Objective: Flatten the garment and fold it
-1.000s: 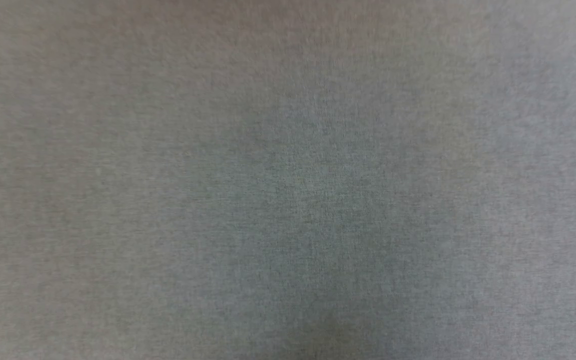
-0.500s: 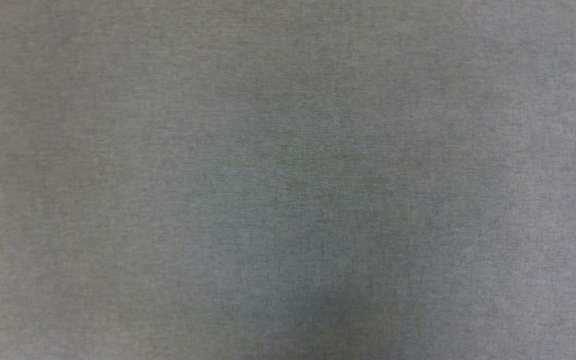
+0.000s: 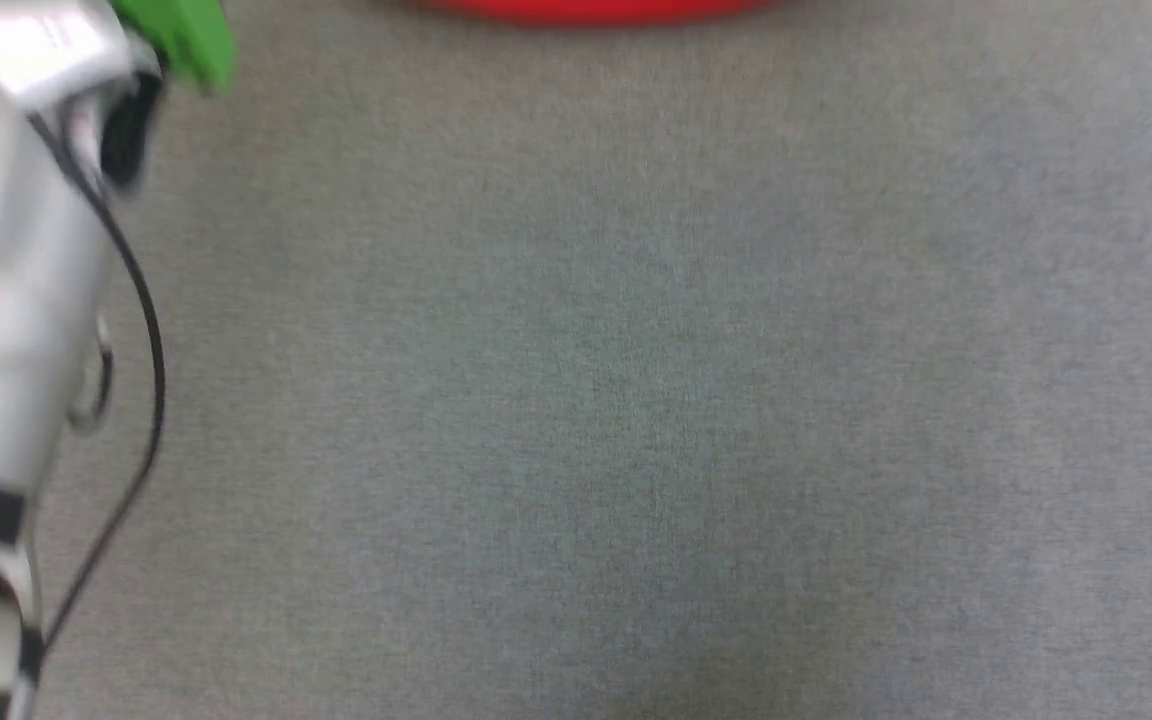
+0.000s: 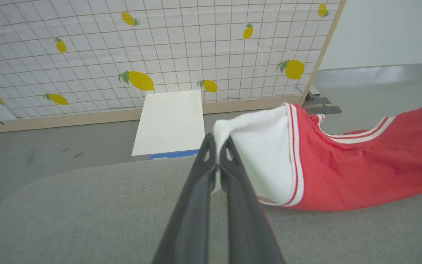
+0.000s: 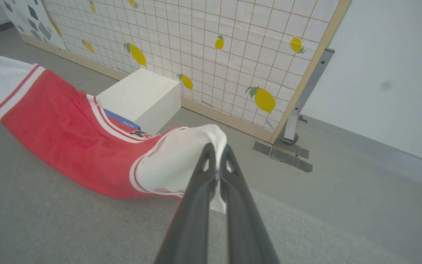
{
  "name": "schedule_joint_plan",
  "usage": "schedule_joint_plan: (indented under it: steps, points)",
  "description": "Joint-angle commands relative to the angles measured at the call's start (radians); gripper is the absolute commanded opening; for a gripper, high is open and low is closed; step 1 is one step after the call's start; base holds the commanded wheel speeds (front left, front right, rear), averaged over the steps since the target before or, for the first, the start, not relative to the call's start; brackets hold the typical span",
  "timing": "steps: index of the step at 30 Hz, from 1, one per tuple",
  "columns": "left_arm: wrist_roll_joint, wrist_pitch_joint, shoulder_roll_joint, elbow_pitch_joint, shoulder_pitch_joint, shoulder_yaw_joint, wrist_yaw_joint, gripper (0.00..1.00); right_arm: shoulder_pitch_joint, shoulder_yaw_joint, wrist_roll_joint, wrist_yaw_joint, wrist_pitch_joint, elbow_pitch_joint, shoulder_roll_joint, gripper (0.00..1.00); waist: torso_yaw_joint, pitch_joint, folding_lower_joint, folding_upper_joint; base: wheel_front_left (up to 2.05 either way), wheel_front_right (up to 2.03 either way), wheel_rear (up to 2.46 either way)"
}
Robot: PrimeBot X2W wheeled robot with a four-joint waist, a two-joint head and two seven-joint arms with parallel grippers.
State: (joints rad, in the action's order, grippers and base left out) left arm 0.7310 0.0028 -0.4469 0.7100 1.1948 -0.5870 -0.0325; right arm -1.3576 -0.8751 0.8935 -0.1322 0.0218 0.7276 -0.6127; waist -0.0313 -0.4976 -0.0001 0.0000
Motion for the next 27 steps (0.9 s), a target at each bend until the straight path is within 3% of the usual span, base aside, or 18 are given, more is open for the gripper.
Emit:
schedule_joint_plan:
  steps: [1,5,15,21,27]
  points:
    - [0.013,0.015,-0.017,-0.026,-0.066,-0.007,0.008,0.00,0.057,-0.014,0.013,0.002,0.012,-0.012,-0.011,0.00,-0.010,0.096,0.0001,0.0000,0.00,0.00,0.00]
    - [0.032,0.067,-0.069,-0.161,-0.254,-0.030,0.045,0.00,0.212,-0.036,0.058,0.002,0.044,-0.069,-0.055,0.00,-0.019,0.164,0.0001,0.0000,0.00,0.00,0.00]
    - [0.103,0.205,-0.245,-0.576,-0.697,-0.049,0.225,0.00,0.563,-0.018,0.126,0.002,0.119,-0.247,-0.205,0.00,-0.026,0.284,0.0001,0.0000,0.00,0.00,0.00]
    - [0.142,0.235,-0.342,-0.726,-0.867,-0.026,0.313,0.00,0.717,0.023,0.109,0.002,0.156,-0.320,-0.264,0.00,-0.025,0.326,0.0001,0.0000,0.00,0.00,0.00]
    - [0.188,0.256,-0.413,-0.817,-1.014,-0.018,0.361,0.00,0.861,0.086,0.121,0.002,0.231,-0.380,-0.305,0.00,-0.028,0.366,0.0001,0.0000,0.00,0.00,0.00]
